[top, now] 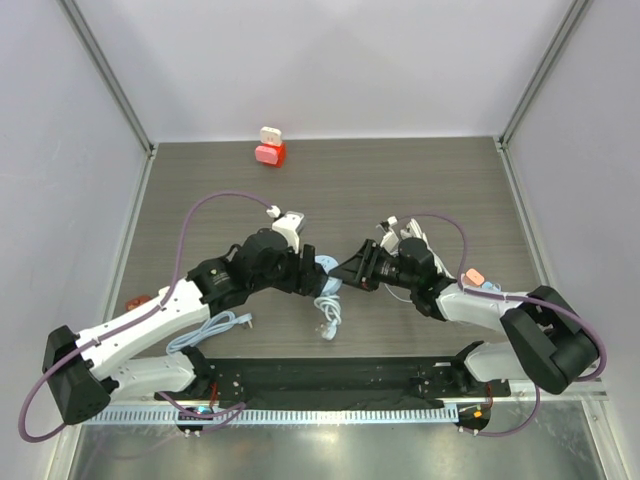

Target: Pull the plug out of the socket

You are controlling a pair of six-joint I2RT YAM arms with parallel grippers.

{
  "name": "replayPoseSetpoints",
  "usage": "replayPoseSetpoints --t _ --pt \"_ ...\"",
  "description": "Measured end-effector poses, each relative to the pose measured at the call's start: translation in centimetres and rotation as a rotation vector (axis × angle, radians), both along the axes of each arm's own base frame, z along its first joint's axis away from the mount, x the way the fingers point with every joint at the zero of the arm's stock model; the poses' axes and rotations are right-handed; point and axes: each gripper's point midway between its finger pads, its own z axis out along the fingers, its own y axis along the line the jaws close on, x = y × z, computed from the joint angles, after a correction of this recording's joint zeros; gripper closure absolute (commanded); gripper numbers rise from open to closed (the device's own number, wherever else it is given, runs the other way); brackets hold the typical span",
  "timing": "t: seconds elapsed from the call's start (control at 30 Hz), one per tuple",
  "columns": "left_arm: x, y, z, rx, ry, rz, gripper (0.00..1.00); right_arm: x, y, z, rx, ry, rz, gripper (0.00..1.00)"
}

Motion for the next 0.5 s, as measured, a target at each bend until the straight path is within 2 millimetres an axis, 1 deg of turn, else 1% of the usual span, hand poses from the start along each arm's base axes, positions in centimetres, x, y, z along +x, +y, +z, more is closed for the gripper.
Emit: replayPoseSetpoints --t 0.03,0.1,0.13,0.17,0.3,0.4,0.5 --pt "-0.1 0.0 0.0 -0.007 0.002 -0.001 1.00 -0.1 0.0 -0.1 0.006 0.005 -0.002 0.65" --pt "-0.3 0.1 -0.1 -0.013 0.007 0.003 1.00 -0.1 -0.1 -0.2 0.017 0.023 -0.014 0.76" --pt "-0.3 0.0 -0.2 -0.020 0.008 0.006 1.00 -0.1 -0.1 -0.2 0.019 0.020 -0.012 0.90" --pt "-0.3 0.0 -0.2 -0.024 0.010 0.008 1.00 -0.1 -0.1 -0.3 0.018 0.021 -0.014 0.99" --pt "-0.3 0.0 -0.5 -0.039 0.002 0.011 1.00 -0.1 -0.1 -0.6 -0.004 0.005 -0.026 0.99" --pt "-0.7 0.3 -1.3 -0.041 0.017 0.019 1.00 -0.6 0.2 -1.1 -0.067 -0.028 -0.032 0.99" --pt "-0.8 0.5 -1.3 -0.043 0.024 0.024 1.00 -0.6 0.1 -1.1 -0.111 -0.067 -0.057 0.99"
